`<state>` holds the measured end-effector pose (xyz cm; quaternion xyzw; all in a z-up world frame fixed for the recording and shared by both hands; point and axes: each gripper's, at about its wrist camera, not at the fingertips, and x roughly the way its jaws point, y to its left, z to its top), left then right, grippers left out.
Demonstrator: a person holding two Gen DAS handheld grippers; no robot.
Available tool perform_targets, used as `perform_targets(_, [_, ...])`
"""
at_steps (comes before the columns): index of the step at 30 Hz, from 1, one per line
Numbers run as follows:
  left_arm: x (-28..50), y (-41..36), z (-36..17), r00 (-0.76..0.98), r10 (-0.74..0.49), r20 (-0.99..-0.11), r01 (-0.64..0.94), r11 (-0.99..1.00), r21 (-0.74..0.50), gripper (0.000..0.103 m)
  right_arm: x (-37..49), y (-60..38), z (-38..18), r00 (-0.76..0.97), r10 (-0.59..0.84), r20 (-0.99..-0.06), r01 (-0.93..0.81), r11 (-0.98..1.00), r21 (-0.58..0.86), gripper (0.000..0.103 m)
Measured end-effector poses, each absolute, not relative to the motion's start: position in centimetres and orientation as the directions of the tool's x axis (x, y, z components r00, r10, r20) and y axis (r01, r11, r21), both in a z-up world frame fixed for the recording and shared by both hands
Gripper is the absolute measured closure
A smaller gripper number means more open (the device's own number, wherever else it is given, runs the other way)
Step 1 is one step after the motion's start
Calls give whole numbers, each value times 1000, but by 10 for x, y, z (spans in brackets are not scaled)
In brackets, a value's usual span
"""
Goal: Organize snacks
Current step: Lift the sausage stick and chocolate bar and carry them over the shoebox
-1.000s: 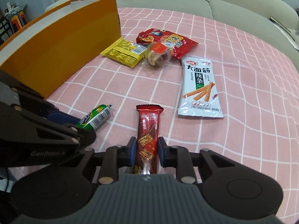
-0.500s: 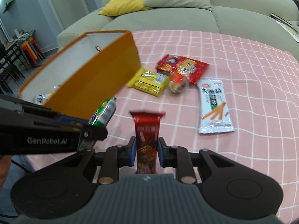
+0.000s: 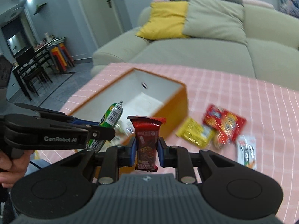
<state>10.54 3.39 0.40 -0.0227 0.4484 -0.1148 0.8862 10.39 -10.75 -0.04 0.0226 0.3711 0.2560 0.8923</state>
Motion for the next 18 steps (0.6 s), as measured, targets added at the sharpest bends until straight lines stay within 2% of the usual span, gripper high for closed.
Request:
perform_targets(9, [131,80,15,597,-142,-789,139,988,-72,78,146,-58,27,569,504,-650,-536,827,172,83])
perform_targets(18, [176,110,-16,534,-147,-833,89,989,-117,78,220,-15,-2,455,496,-739,-568,801,188,83])
